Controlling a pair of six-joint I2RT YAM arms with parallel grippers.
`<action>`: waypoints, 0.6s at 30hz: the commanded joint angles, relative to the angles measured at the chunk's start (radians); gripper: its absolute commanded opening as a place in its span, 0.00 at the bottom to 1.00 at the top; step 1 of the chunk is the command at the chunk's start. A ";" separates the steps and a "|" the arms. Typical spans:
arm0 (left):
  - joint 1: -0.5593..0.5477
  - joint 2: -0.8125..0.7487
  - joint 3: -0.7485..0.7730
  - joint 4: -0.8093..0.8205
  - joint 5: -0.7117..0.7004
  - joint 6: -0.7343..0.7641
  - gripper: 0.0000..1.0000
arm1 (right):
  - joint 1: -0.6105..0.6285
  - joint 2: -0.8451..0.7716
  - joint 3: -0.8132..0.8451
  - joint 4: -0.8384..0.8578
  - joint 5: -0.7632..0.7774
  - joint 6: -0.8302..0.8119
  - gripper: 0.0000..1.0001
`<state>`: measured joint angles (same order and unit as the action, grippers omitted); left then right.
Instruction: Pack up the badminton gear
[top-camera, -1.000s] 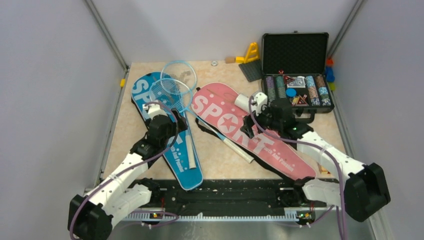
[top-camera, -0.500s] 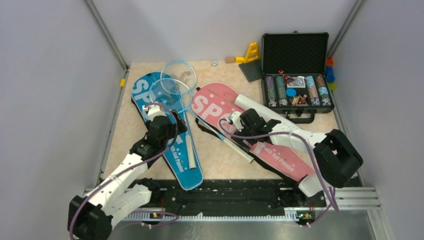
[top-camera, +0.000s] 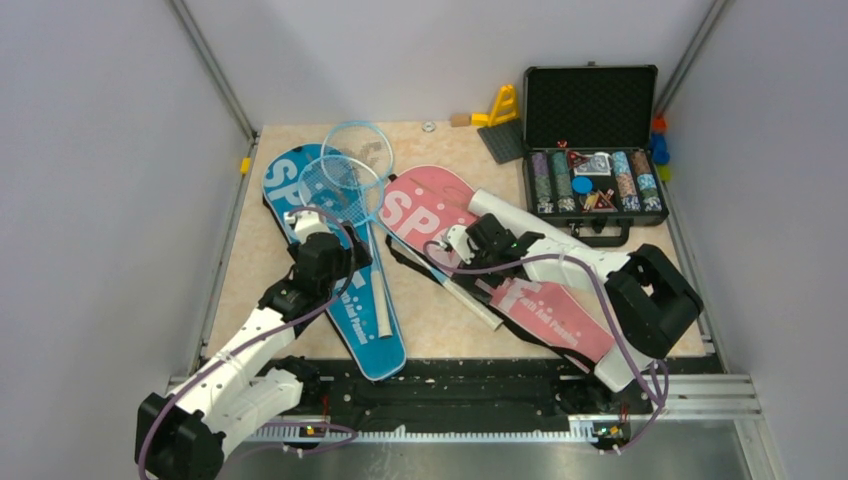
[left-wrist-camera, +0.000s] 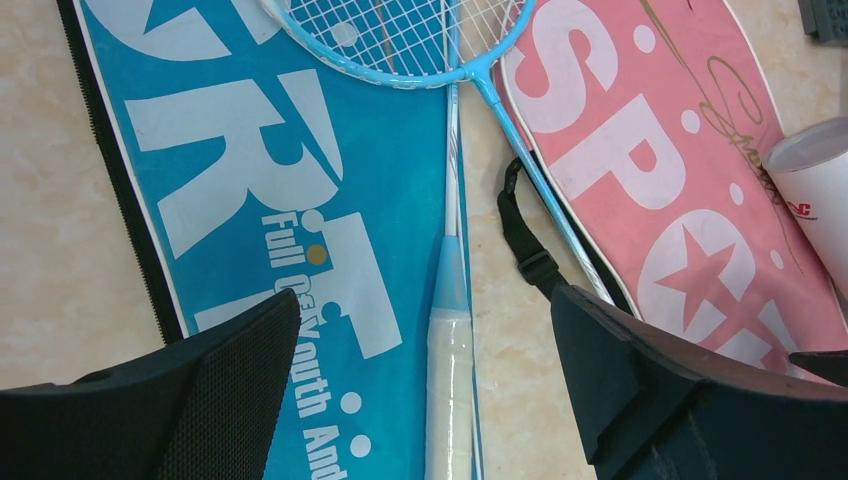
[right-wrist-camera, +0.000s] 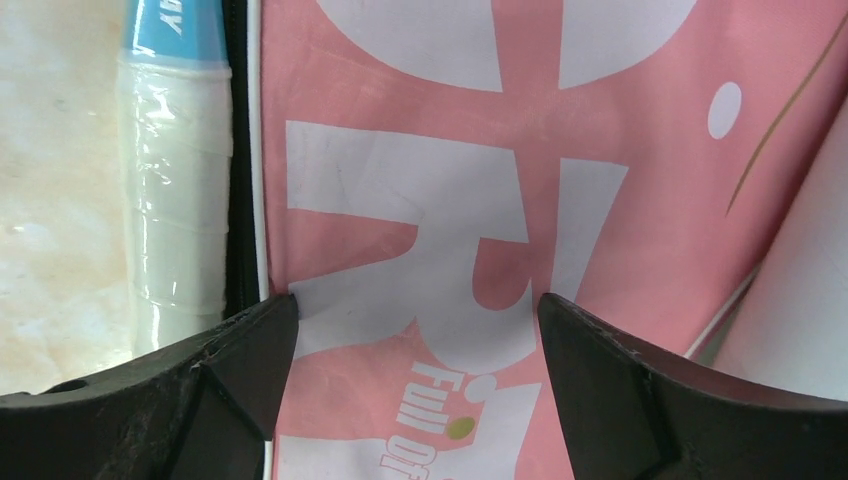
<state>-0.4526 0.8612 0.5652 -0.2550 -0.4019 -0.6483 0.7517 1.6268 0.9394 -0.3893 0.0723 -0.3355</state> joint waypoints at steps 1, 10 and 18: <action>0.003 -0.013 0.017 0.010 -0.010 0.024 0.99 | 0.037 0.027 0.009 -0.007 -0.184 -0.034 0.96; 0.003 0.007 0.013 0.029 -0.021 0.034 0.99 | 0.046 0.015 0.000 0.073 -0.280 -0.033 0.99; 0.003 0.038 0.026 0.017 -0.057 0.035 0.99 | 0.065 0.183 0.102 0.157 0.248 0.178 0.98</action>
<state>-0.4522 0.8917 0.5652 -0.2565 -0.4179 -0.6250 0.8173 1.7248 1.0260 -0.3195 0.0494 -0.2832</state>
